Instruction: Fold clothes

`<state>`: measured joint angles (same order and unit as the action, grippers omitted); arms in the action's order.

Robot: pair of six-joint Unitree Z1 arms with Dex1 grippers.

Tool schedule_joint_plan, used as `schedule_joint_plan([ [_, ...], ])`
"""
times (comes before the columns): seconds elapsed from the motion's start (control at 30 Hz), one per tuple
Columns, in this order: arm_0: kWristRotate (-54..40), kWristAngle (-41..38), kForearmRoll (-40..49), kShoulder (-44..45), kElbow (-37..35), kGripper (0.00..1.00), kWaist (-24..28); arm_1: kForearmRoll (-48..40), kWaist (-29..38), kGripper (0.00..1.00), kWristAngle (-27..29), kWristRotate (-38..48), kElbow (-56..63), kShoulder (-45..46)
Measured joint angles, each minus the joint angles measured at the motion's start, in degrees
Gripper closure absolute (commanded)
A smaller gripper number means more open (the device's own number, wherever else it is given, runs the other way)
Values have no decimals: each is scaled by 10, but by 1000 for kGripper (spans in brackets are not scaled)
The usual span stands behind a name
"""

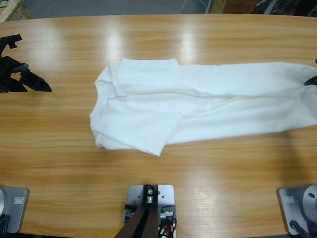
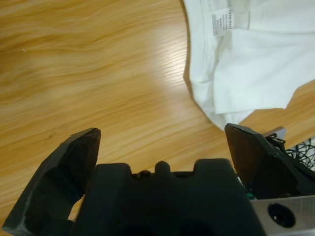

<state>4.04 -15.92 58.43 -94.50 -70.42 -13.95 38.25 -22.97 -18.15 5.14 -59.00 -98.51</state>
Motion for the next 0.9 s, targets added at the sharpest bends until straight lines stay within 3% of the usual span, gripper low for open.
schedule_joint_plan([
  [0.3, 0, -13, 0, 0, 0, 23, 0, 131, 56, 1000, 3, 0, -152, 9],
  [0.9, 0, -21, 0, 0, 0, 23, 1, 242, 366, 1000, 46, 101, -366, -7],
])
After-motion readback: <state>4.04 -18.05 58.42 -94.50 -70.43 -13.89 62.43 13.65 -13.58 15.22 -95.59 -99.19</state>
